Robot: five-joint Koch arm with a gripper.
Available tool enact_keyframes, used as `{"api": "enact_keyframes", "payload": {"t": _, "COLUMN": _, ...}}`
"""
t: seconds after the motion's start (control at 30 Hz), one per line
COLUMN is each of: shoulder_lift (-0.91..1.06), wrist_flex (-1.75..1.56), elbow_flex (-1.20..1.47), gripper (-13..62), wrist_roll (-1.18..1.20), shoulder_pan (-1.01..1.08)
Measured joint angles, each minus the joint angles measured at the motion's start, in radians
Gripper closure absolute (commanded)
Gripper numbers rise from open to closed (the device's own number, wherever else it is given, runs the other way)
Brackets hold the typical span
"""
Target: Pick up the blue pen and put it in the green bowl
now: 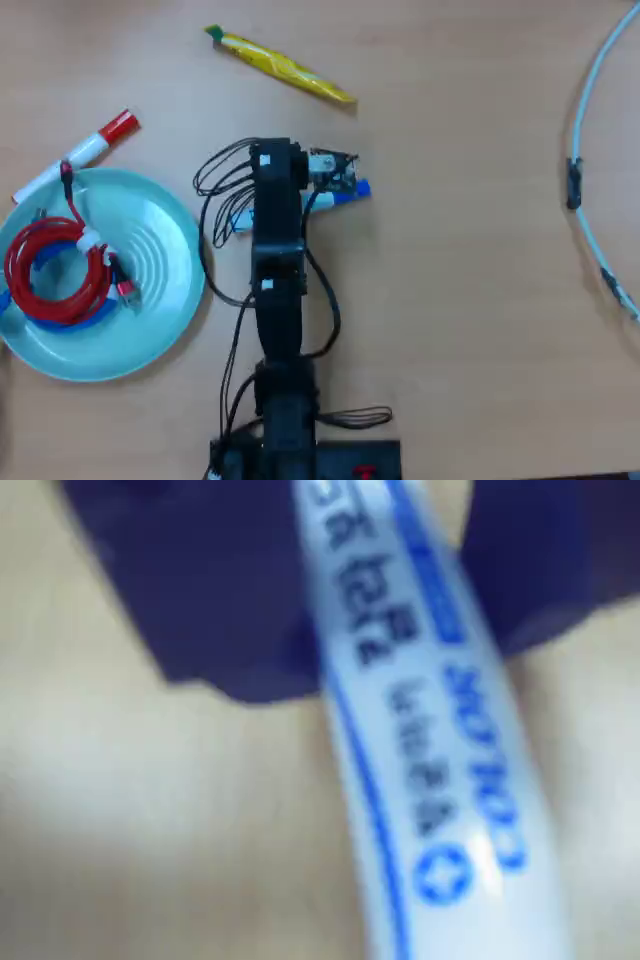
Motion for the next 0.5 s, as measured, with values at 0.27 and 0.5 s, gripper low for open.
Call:
{"api": "enact_keyframes", "payload": {"t": 0.27, "shoulder_lift": 0.06, "wrist_flex": 0.028, "elbow_flex": 0.038, "gripper": 57.2, "wrist_roll": 0.428, "shoulder_pan": -0.008}}
{"api": "enact_keyframes", "payload": {"t": 0.5, "shoulder_lift": 0.314, "wrist_flex": 0.034, "elbow_flex": 0.103, "gripper": 57.2, "wrist_roll": 0.449, "shoulder_pan": -0.025}}
